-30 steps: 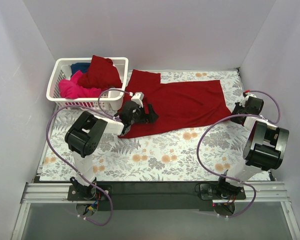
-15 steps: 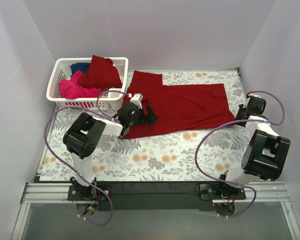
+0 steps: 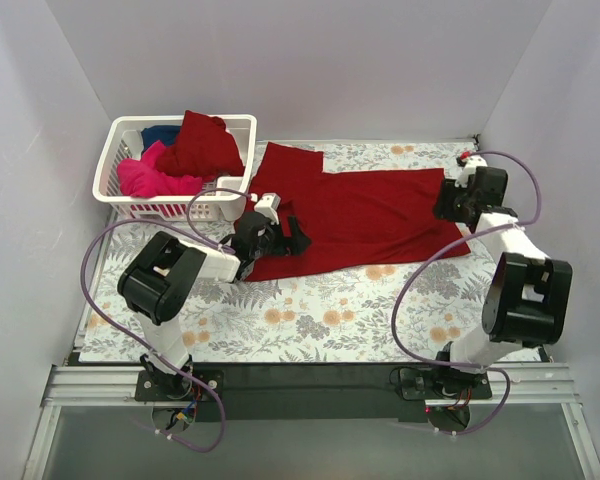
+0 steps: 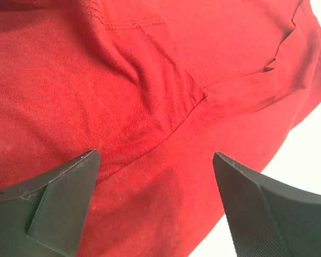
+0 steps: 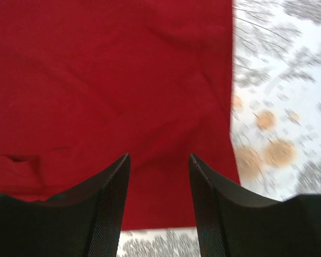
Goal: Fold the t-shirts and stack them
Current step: Fold the tshirt
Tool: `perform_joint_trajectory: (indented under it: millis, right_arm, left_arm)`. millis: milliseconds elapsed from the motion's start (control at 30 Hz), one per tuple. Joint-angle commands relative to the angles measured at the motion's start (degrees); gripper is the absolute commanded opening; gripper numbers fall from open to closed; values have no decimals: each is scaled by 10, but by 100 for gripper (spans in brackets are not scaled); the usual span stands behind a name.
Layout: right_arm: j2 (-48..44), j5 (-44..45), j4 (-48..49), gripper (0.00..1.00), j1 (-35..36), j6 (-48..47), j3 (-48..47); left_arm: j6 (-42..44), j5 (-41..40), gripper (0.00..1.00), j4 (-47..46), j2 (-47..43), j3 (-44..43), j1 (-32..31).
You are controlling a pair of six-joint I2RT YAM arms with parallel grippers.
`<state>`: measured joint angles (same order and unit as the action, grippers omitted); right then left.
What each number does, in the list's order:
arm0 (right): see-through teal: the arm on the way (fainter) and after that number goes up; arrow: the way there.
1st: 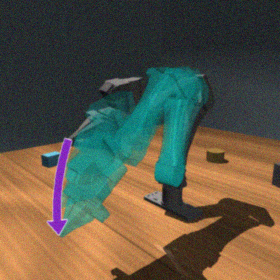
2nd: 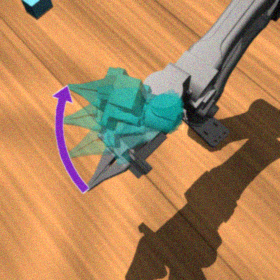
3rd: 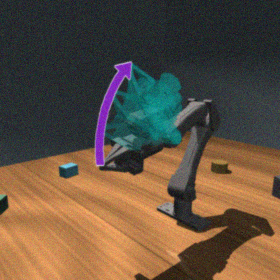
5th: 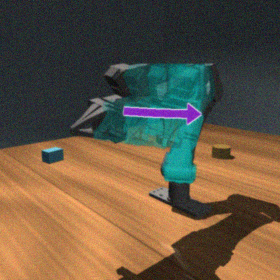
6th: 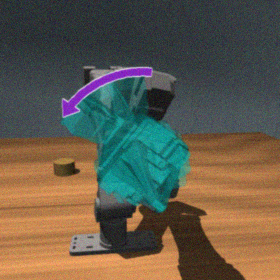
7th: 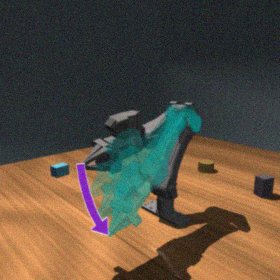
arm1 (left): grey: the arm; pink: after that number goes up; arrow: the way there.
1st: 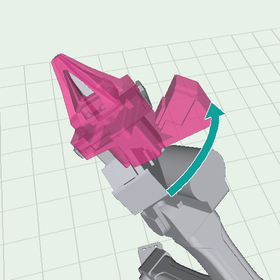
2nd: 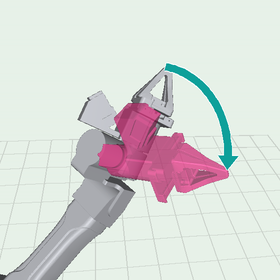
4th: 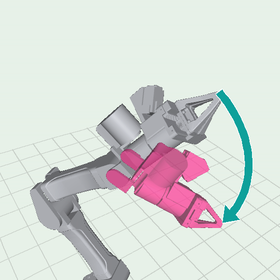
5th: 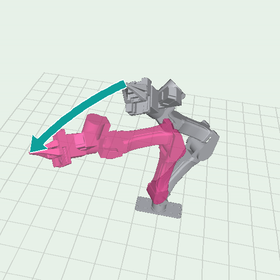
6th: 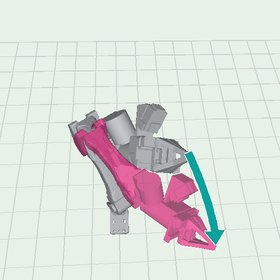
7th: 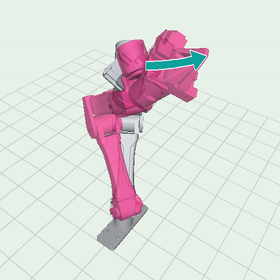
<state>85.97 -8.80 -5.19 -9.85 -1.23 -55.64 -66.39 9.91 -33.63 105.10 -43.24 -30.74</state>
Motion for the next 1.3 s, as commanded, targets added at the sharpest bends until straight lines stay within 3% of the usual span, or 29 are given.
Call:
perform_joint_trajectory:
  millis: [0,133,400,667,1267]
  right_arm:
    - [60,-37,26,43,32,-19,-59]
    - [137,-43,26,43,41,-18,-104]
    - [198,-7,36,42,45,-8,-148]
    - [223,65,42,41,47,-7,-162]
    - [276,128,47,41,46,-16,-186]
  left_arm:
    - [-5,-22,80,41,-22,25,-7]
    - [-2,-27,80,55,-20,18,-14]
    - [-2,-32,80,63,-28,25,-17]
    - [-4,-31,80,60,-36,40,-18]
    - [-1,-29,80,61,-47,49,-18]
